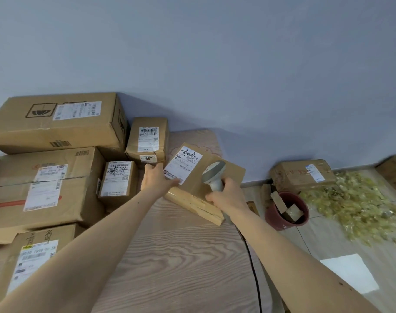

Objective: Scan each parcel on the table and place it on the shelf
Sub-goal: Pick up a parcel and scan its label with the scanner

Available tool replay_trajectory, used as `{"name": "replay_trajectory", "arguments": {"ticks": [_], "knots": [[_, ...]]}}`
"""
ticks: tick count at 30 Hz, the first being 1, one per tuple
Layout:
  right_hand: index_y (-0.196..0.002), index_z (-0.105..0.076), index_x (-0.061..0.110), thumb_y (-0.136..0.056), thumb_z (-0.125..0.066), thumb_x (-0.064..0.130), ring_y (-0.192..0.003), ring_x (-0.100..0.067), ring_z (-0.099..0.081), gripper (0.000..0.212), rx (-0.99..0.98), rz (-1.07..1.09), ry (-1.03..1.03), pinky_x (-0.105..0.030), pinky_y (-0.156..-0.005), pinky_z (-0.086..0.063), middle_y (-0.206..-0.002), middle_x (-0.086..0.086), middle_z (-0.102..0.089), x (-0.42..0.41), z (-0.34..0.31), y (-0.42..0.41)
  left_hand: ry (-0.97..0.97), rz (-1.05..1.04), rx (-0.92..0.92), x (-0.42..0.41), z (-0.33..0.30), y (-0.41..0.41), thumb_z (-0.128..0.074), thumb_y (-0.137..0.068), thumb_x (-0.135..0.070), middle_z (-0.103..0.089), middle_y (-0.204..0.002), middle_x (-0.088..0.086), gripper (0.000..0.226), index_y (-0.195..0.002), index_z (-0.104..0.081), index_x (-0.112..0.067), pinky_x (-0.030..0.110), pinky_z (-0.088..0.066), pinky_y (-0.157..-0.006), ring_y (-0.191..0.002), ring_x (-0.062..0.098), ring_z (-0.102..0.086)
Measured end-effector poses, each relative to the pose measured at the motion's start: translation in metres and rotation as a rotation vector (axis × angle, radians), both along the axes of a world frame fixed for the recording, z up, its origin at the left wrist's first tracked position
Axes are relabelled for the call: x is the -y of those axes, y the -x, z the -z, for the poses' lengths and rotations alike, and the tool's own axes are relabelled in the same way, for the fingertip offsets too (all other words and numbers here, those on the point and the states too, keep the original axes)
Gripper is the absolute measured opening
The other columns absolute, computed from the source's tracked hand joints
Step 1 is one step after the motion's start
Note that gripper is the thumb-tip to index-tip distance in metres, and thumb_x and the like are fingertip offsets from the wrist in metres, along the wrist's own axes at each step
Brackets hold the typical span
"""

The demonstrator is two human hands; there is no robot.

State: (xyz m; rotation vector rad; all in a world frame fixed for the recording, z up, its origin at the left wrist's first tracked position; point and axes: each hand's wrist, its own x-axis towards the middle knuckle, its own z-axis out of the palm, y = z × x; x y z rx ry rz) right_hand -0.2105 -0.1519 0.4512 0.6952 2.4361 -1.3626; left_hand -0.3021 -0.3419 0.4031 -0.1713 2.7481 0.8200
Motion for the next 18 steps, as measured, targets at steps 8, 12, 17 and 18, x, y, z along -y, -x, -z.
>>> {"name": "replay_trajectory", "arguments": {"ticks": [8, 12, 17, 18], "knots": [[-0.105, -0.064, 0.018, -0.08, -0.071, 0.022, -0.068, -0.009, -0.069, 0.026, -0.024, -0.055, 0.169, -0.022, -0.057, -0.047, -0.086, 0.001, -0.073, 0.028, -0.015, -0.017, -0.085, -0.268, 0.054, -0.014, 0.004, -0.078, -0.077, -0.057, -0.068, -0.055, -0.118, 0.005, 0.079, -0.123, -0.054, -0.031, 0.039, -0.053, -0.086, -0.106, 0.024, -0.06], [-0.1, -0.064, 0.013, -0.085, -0.065, 0.012, -0.057, -0.011, -0.062, 0.015, -0.016, -0.074, 0.252, -0.023, -0.053, -0.049, -0.076, -0.001, -0.067, 0.029, -0.015, -0.031, -0.134, -0.277, 0.158, -0.021, 0.01, -0.098, -0.075, -0.057, -0.073, -0.063, -0.109, -0.002, 0.079, -0.117, -0.052, -0.027, 0.035, -0.053, -0.077, -0.105, 0.022, -0.063], [-0.076, -0.06, 0.009, -0.084, -0.064, 0.009, -0.047, -0.014, -0.05, 0.008, -0.018, 0.015, 0.279, -0.027, -0.049, -0.041, -0.063, -0.004, -0.056, 0.024, -0.007, -0.052, -0.392, -0.318, 0.134, -0.009, 0.022, -0.1, -0.058, -0.087, -0.06, -0.068, -0.108, 0.004, 0.061, -0.131, -0.055, -0.019, 0.044, -0.057, -0.086, -0.101, 0.027, -0.065], [-0.074, -0.06, 0.008, -0.083, -0.065, 0.009, -0.047, -0.014, -0.049, 0.01, -0.025, 0.03, 0.294, -0.027, -0.049, -0.04, -0.062, -0.004, -0.055, 0.025, -0.007, -0.056, -0.45, -0.315, 0.123, -0.008, 0.023, -0.099, -0.057, -0.091, -0.054, -0.068, -0.106, 0.002, 0.052, -0.13, -0.057, -0.02, 0.045, -0.056, -0.087, -0.1, 0.026, -0.065]]}}
